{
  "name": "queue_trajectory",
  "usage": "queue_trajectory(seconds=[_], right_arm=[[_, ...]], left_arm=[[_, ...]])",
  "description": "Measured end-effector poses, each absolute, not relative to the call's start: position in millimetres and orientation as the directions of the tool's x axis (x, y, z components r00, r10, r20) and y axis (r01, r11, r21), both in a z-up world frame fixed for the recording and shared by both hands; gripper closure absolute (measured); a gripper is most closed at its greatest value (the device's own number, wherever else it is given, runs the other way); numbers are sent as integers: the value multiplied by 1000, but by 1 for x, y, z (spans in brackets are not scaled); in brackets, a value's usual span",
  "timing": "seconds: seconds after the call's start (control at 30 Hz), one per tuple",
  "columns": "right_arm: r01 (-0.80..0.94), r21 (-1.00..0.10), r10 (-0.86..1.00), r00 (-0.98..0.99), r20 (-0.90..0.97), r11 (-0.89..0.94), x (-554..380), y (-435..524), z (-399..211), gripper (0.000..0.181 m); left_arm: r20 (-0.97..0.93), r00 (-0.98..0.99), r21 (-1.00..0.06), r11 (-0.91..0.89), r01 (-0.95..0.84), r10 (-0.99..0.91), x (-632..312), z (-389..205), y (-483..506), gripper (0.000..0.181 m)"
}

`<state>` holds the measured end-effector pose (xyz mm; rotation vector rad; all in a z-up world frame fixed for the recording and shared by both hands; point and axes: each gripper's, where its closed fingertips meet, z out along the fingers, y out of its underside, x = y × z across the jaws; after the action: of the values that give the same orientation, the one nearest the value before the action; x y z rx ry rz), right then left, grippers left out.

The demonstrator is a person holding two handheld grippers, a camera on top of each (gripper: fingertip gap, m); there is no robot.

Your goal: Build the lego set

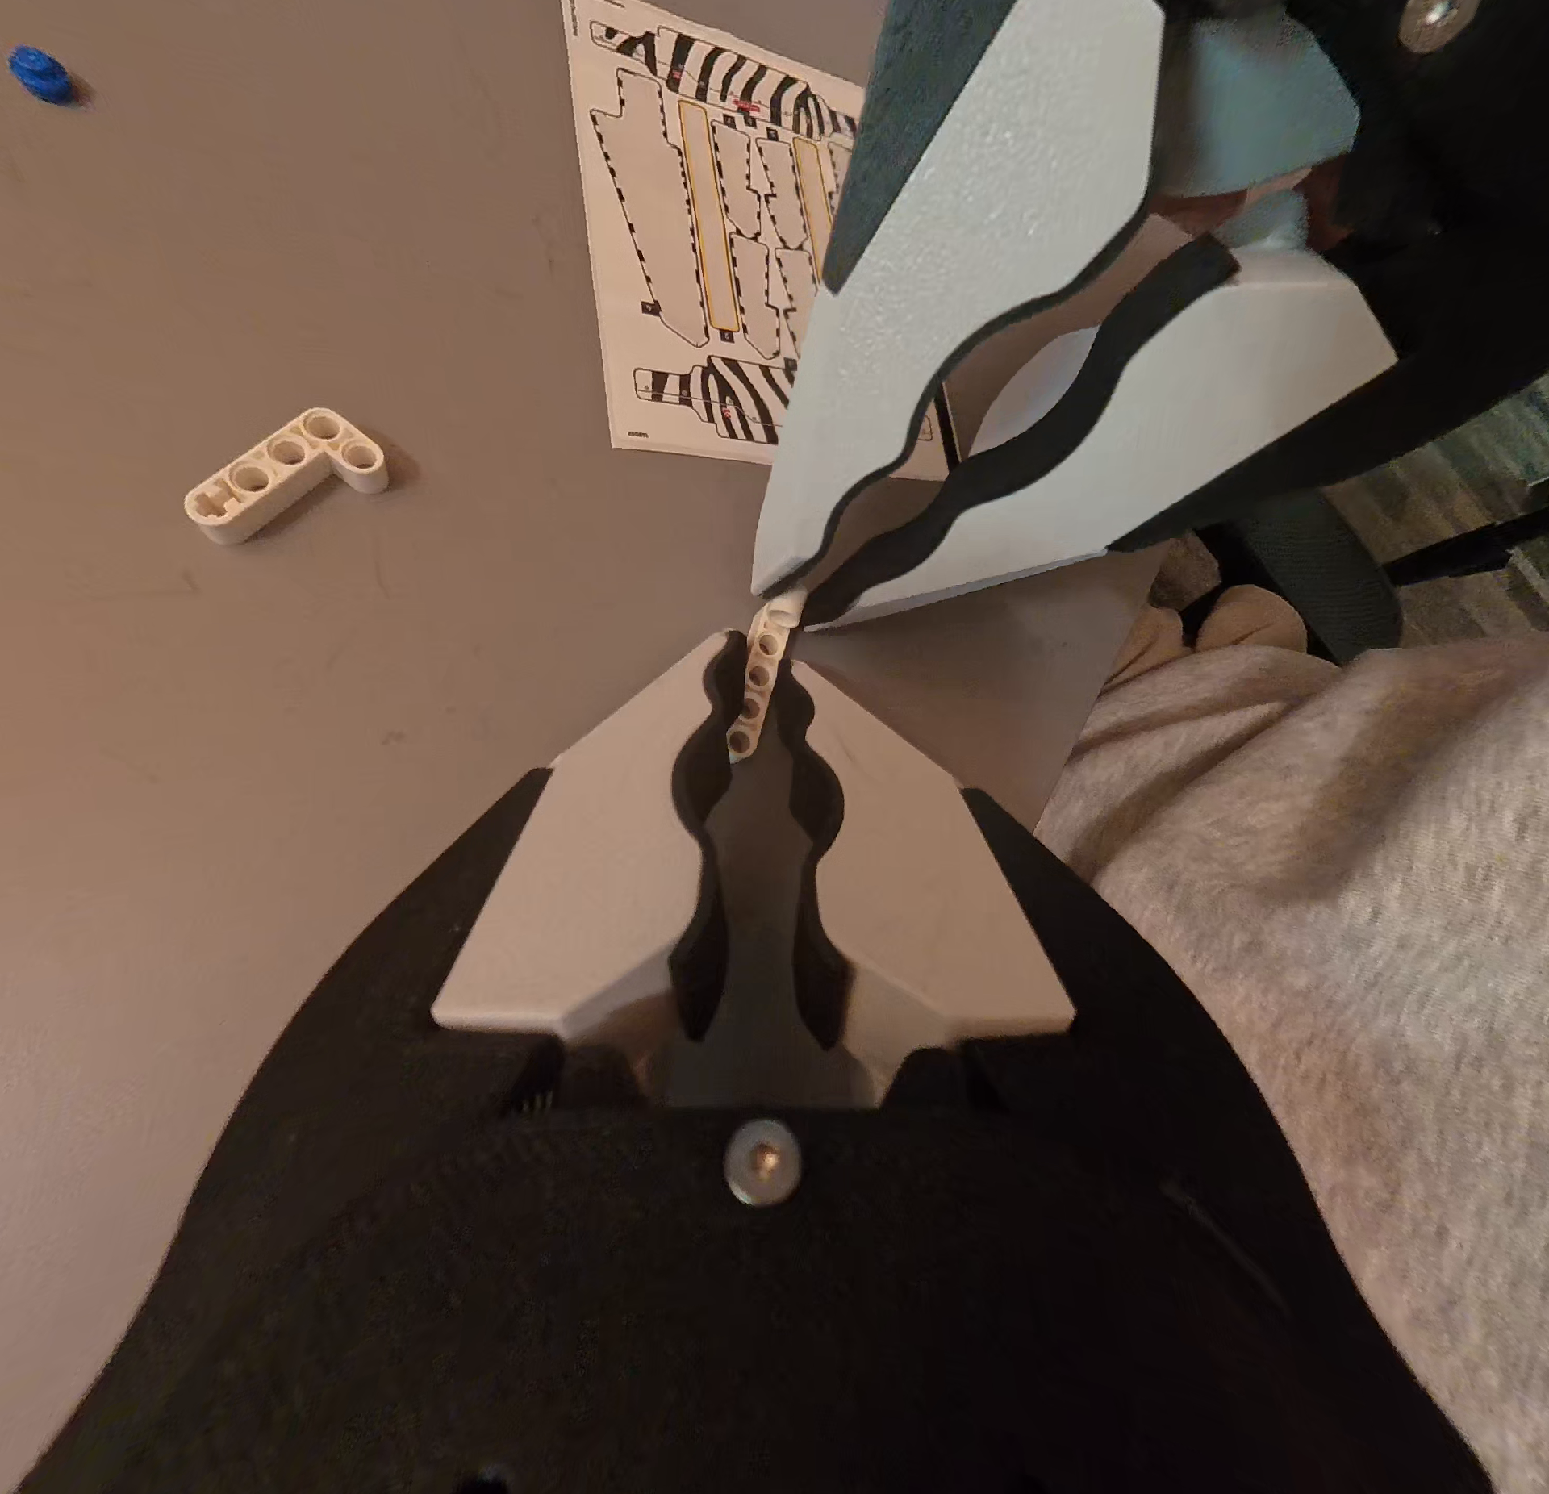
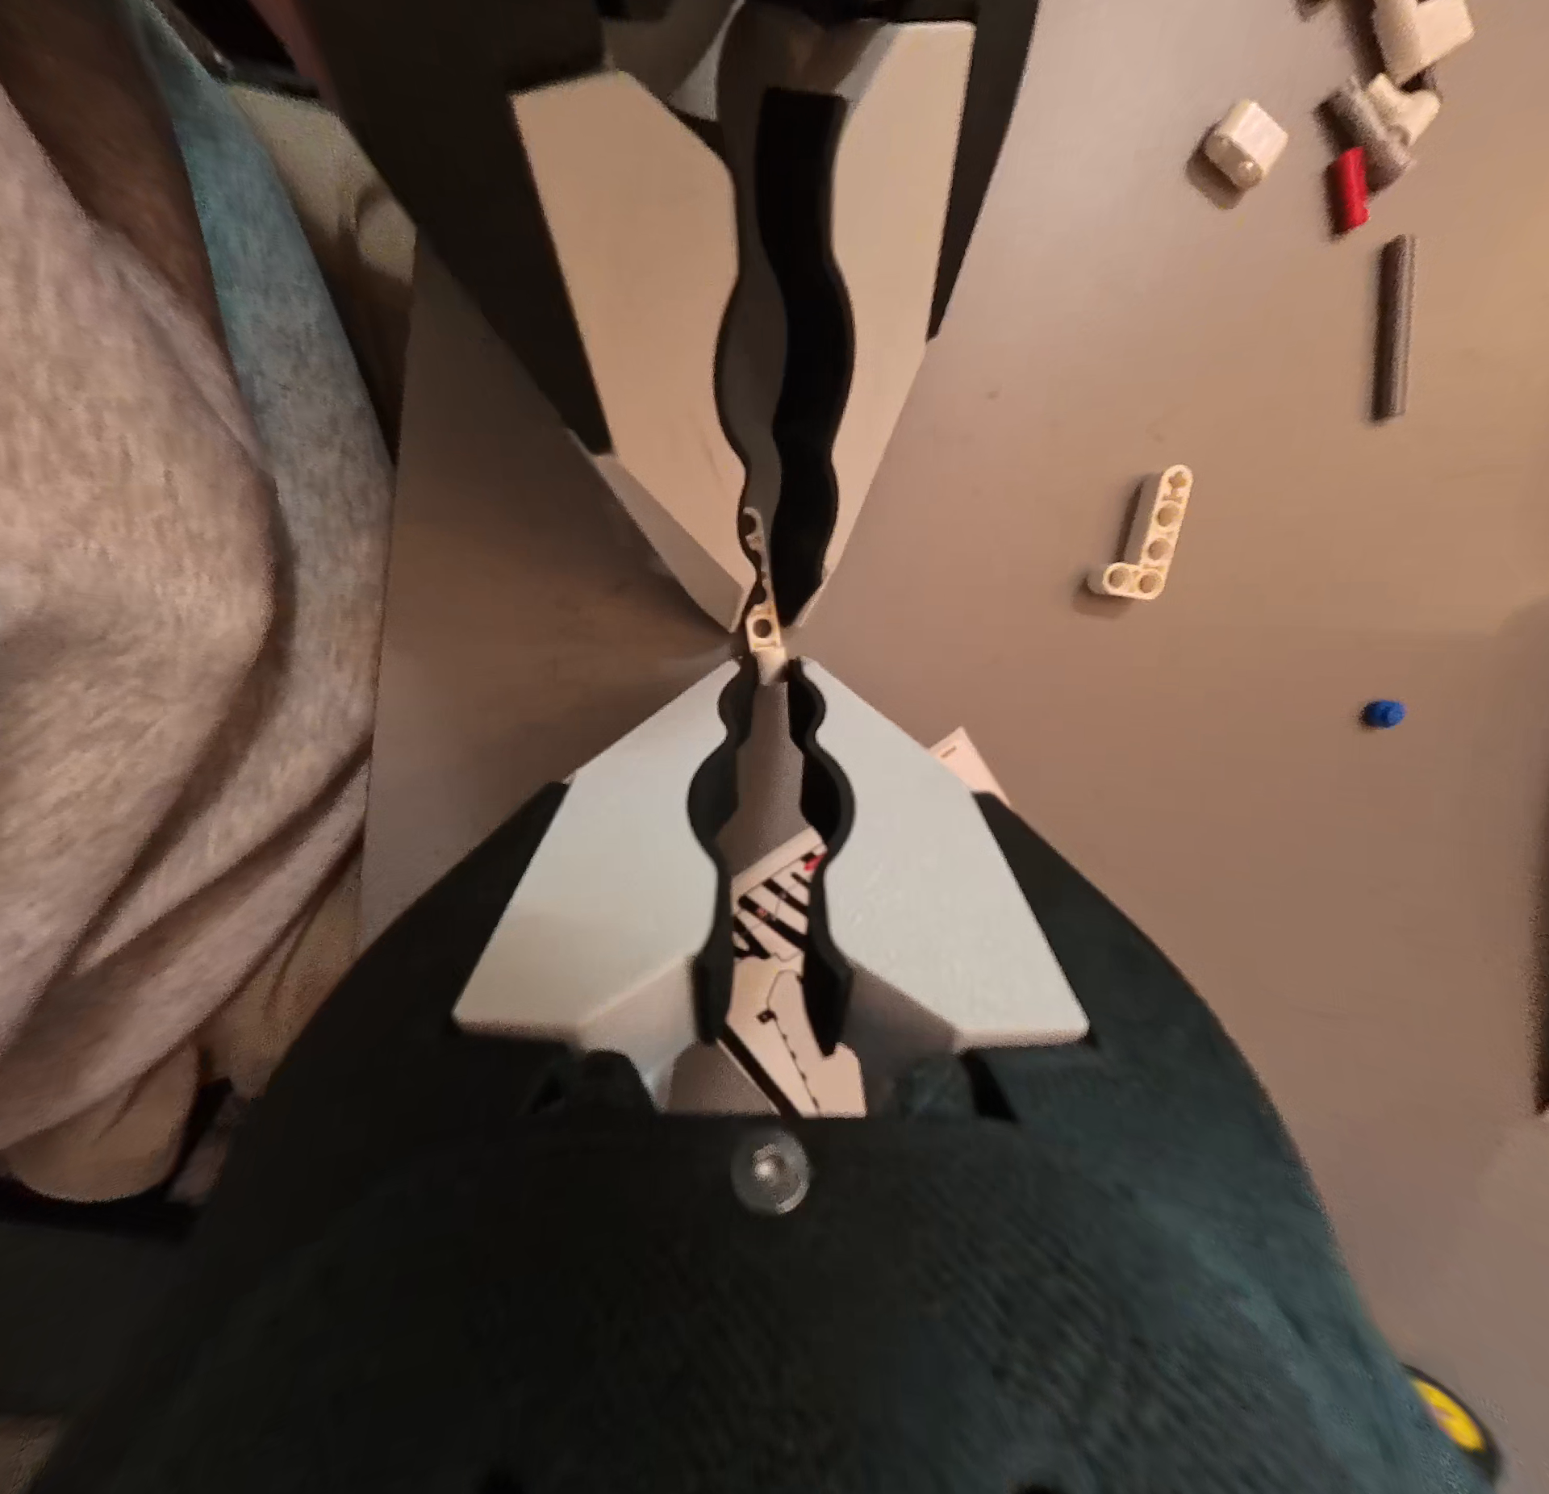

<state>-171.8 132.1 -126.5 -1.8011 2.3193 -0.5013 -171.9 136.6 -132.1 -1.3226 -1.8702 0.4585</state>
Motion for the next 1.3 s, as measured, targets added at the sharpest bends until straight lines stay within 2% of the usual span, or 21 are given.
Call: queue_trajectory(seconds=[0.23, 0.3, 0.43, 0.53, 0.6, 0.73, 0.93, 1.1, 1.3], right_arm=[[-942, -323, -982, -141, 123, 94, -170, 133, -122, 175], [-941, -332, -987, -107, 116, 63, -169, 133, -118, 181], [-942, -330, -990, -92, 107, 52, -169, 131, -117, 181], [-944, -325, -993, -83, 79, 53, -168, 134, -119, 174], [-955, -293, -993, -75, 91, 45, -172, 133, -125, 175], [-952, -300, -994, -80, 70, 55, -171, 133, -125, 176], [-962, -272, -999, 24, 42, -34, -172, 134, -126, 176], [-960, -278, -1000, -18, -17, 22, -172, 134, -127, 176], [-930, -298, -976, -216, -26, 214, -172, 133, -127, 176]], left_arm=[[399, -151, -670, 400, 625, 904, -172, -132, 136, 175], [397, -151, -671, 398, 625, 905, -172, -132, 136, 175], [397, -151, -671, 399, 625, 905, -172, -132, 136, 175], [400, -151, -670, 401, 625, 904, -172, -132, 136, 175], [400, -151, -670, 401, 625, 904, -172, -132, 136, 175], [401, -150, -670, 401, 625, 904, -172, -132, 136, 175], [405, -149, -668, 404, 625, 902, -172, -132, 136, 175], [412, -151, -666, 410, 623, 899, -172, -132, 136, 175], [405, -155, -669, 408, 622, 901, -172, -132, 136, 175]])
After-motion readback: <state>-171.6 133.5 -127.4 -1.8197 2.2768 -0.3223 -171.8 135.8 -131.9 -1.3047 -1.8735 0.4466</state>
